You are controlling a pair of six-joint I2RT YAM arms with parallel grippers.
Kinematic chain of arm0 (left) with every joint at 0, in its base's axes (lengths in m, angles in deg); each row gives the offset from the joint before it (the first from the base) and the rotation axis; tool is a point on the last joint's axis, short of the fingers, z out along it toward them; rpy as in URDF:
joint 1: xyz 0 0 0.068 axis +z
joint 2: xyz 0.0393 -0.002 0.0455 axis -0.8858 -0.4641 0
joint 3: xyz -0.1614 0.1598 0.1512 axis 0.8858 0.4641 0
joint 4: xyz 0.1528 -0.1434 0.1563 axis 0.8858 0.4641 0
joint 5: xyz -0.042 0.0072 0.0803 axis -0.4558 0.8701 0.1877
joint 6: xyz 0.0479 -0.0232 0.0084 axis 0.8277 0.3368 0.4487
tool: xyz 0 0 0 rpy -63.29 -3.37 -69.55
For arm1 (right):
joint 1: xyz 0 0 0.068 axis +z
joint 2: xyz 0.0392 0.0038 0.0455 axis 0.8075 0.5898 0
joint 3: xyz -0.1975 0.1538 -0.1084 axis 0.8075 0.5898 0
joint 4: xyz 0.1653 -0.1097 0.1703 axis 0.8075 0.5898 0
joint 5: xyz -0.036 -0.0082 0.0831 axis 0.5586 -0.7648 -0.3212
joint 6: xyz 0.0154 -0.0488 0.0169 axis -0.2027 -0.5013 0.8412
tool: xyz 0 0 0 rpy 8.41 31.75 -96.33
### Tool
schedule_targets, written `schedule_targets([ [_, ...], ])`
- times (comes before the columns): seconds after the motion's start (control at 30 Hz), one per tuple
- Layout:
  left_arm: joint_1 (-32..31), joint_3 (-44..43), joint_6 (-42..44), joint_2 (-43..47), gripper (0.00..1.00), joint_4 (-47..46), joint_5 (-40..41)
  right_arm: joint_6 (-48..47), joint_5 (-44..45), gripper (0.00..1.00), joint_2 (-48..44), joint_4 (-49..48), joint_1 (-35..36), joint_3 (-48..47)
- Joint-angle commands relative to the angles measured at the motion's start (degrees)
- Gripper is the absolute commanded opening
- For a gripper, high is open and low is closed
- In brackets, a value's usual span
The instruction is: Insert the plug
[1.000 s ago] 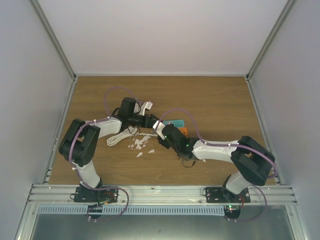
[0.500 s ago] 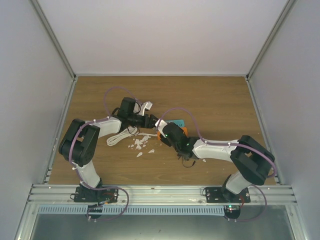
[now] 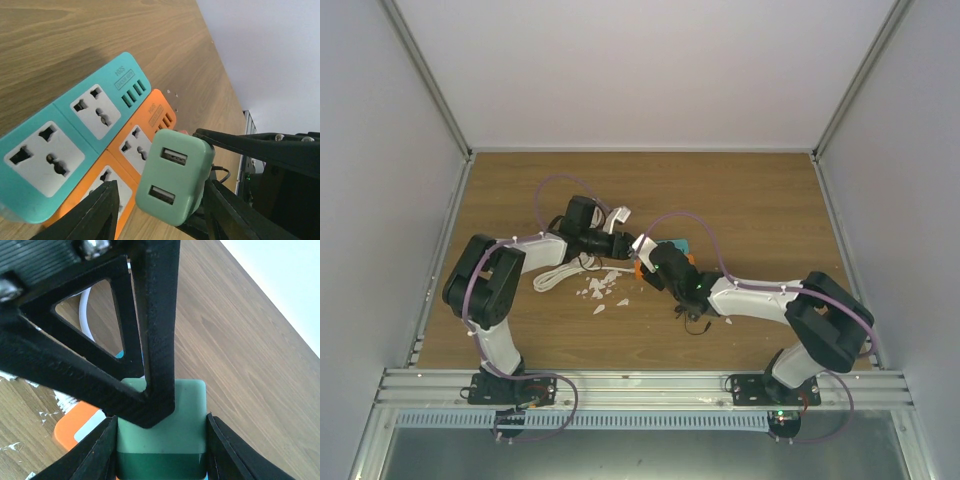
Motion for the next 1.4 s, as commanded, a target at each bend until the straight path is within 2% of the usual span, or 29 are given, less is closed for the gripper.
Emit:
schedule_targets([
  [0.0, -1.2, -1.6, 1.4, -0.3, 0.49, -1.6, -2.3, 0.4, -0.3, 0.00, -1.0, -1.7, -0.7, 0.3],
  [0.23, -2.1, -1.9, 2.0, -0.4, 0.48, -1.9, -3.6, 0.8, -0.4, 0.01, -0.7, -1.5, -1.2, 0.0],
  [0.37, -2.5, -2.5, 2.2, -1.7, 0.33, -1.6, -4.8, 1.0, -0.7, 0.00, -1.8, -1.7, -1.2, 0.3],
  [0.53, -3.0, -2.0, 2.2, -1.4, 0.30, -2.9, -5.9, 1.1, -1.6, 0.01, -1.9, -1.5, -1.2, 0.3],
  [0.83, -3.6, -0.9, 1.2, -1.1, 0.11, -7.1, -10.5, 0.9, -4.1, 0.00, -1.8, -1.3, -1.2, 0.2],
  [0.87, -3.7, -1.0, 1.3, -1.0, 0.14, -7.0, -10.5, 0.8, -4.8, 0.00, -1.8, -1.3, -1.1, 0.2],
  [0.93, -3.7, -1.0, 1.3, -0.8, 0.31, -6.6, -9.8, 0.6, -6.2, 0.01, -2.0, -1.2, -1.1, 0.3],
  [1.07, -3.7, -1.0, 1.5, -0.3, 0.46, -6.1, -9.1, 0.4, -7.4, 0.01, -2.0, -1.0, -1.1, 0.3],
  [1.2, -3.8, -1.0, 1.6, -0.5, 0.46, -6.1, -9.2, 0.3, -7.9, 0.00, -1.9, -0.8, -1.1, 0.2],
  [1.37, -3.8, -1.5, 1.9, -1.1, 0.41, -5.5, -9.3, 0.2, -8.6, 0.01, -2.0, -0.7, -1.0, 0.1],
])
